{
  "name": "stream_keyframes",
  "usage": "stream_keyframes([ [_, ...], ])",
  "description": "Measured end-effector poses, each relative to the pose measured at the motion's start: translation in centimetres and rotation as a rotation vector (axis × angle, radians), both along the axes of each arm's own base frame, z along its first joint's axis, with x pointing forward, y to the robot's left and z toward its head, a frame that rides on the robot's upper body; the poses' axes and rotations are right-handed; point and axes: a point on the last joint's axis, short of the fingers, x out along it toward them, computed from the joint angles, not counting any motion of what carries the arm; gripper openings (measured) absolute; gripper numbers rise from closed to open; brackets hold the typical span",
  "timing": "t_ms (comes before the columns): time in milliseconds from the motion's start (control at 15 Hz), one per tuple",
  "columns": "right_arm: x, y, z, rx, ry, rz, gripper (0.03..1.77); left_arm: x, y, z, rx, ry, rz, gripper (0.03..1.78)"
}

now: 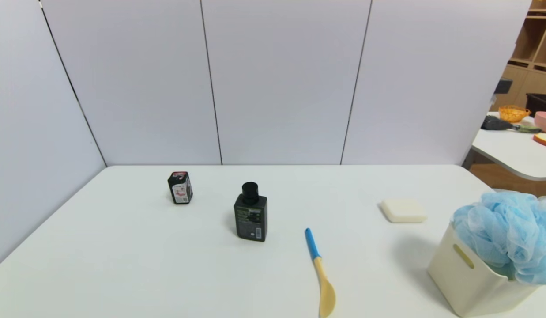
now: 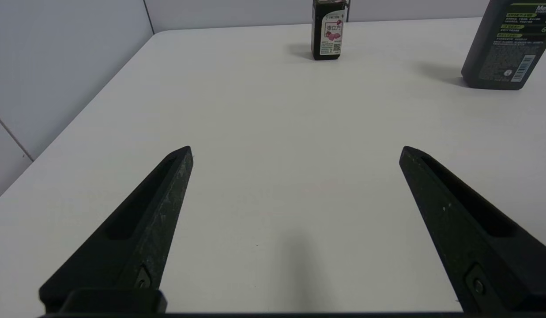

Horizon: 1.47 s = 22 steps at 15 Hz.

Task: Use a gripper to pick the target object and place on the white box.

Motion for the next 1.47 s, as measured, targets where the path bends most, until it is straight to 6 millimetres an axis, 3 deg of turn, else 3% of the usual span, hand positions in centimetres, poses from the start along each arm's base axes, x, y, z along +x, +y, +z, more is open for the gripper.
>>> stream_keyframes([
  [1467, 0.0, -0.02, 0.01, 0.054, 0.0, -0.009, 1.7, 0.0, 0.0, 0.0, 0.0, 0.0, 0.0, 1.69],
])
